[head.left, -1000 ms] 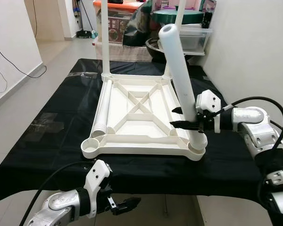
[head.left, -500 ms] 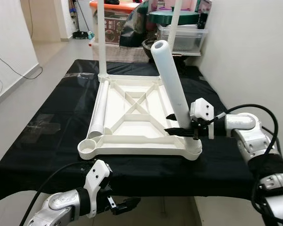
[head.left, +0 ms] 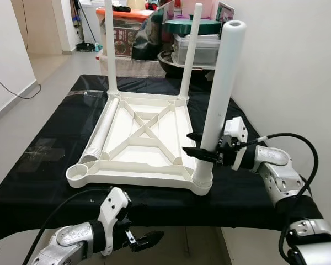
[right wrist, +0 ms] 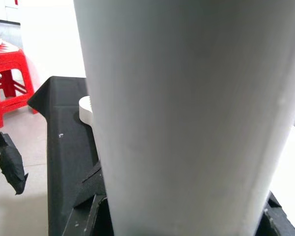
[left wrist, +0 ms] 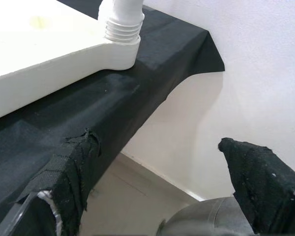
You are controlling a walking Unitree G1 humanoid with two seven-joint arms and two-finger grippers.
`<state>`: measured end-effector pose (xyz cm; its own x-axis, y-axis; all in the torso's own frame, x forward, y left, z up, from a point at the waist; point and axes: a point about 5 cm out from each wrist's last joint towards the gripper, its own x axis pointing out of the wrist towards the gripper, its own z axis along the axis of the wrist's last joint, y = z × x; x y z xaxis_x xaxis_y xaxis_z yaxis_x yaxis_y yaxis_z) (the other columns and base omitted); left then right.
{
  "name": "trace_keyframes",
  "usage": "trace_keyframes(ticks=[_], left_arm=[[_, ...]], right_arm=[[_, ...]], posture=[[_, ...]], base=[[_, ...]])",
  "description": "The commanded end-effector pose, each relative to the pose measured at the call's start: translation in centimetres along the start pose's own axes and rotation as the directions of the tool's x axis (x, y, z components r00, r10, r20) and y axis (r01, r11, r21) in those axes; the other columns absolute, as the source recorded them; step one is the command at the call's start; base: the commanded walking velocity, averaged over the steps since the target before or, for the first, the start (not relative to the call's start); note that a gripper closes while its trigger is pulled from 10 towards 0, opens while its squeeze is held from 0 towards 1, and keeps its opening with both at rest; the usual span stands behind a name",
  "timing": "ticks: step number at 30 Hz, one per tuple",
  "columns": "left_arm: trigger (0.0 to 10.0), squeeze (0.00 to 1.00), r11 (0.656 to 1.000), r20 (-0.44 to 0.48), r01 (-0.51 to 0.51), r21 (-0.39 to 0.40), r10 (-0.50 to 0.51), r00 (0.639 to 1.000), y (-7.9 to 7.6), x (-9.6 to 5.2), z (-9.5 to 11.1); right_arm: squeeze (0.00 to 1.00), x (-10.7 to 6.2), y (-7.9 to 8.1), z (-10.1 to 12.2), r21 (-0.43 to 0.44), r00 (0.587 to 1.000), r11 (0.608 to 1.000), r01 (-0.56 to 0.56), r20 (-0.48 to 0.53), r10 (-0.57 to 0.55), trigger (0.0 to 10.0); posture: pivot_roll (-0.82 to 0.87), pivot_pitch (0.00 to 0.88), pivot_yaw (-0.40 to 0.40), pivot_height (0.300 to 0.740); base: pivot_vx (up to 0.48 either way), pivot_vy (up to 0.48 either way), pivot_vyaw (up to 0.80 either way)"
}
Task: Building children table
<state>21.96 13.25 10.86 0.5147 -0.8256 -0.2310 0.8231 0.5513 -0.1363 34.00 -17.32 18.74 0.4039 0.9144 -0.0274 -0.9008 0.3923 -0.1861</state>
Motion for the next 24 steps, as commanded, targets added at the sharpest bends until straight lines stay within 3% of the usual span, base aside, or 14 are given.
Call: trace_keyframes(ticks=[1, 7, 10, 13, 24], left_arm=[[10.0, 0.00, 1.000, 0.006, -0.005, 0.010, 0.005, 1.000, 0.2, 0.1, 0.1], [10.0, 0.00, 1.000, 0.008, -0.001, 0.004, 0.001, 1.000, 0.1, 0.2, 0.1], [10.0, 0.00, 1.000, 0.008, -0.001, 0.004, 0.001, 1.000, 0.1, 0.2, 0.1], [10.0, 0.00, 1.000, 0.006, 0.001, 0.001, -0.001, 1.000, 0.0, 0.2, 0.0], [10.0, 0.00, 1.000, 0.009, -0.020, -0.008, 0.020, 1.000, -0.1, -0.1, -0.2]], right_arm=[[0.00, 0.1, 1.4, -3.2, 0.135, 0.997, 0.991, -0.028, -0.068, 0.037, 0.0], [0.00, 0.0, 1.7, -3.7, 0.227, 0.995, 0.973, -0.038, -0.082, 0.058, 0.0], [0.00, 0.0, 1.7, -3.7, 0.227, 0.995, 0.973, -0.038, -0.082, 0.058, 0.0], [0.00, 0.3, 2.3, -4.0, 0.270, 0.988, 0.958, -0.096, -0.092, 0.125, 0.0], [0.00, 1.1, 1.3, -3.9, 0.268, 0.984, 0.959, -0.089, -0.127, 0.127, 0.0]], posture=[[0.09, 0.000, -0.090, 0.740], [0.08, 0.000, -0.087, 0.740], [0.08, 0.000, -0.087, 0.740], [0.09, 0.000, -0.095, 0.740], [0.11, 0.000, -0.121, 0.740]], base=[[0.000, 0.000, 0.00], [0.000, 0.000, 0.00], [0.000, 0.000, 0.00], [0.000, 0.000, 0.00], [0.000, 0.000, 0.00]])
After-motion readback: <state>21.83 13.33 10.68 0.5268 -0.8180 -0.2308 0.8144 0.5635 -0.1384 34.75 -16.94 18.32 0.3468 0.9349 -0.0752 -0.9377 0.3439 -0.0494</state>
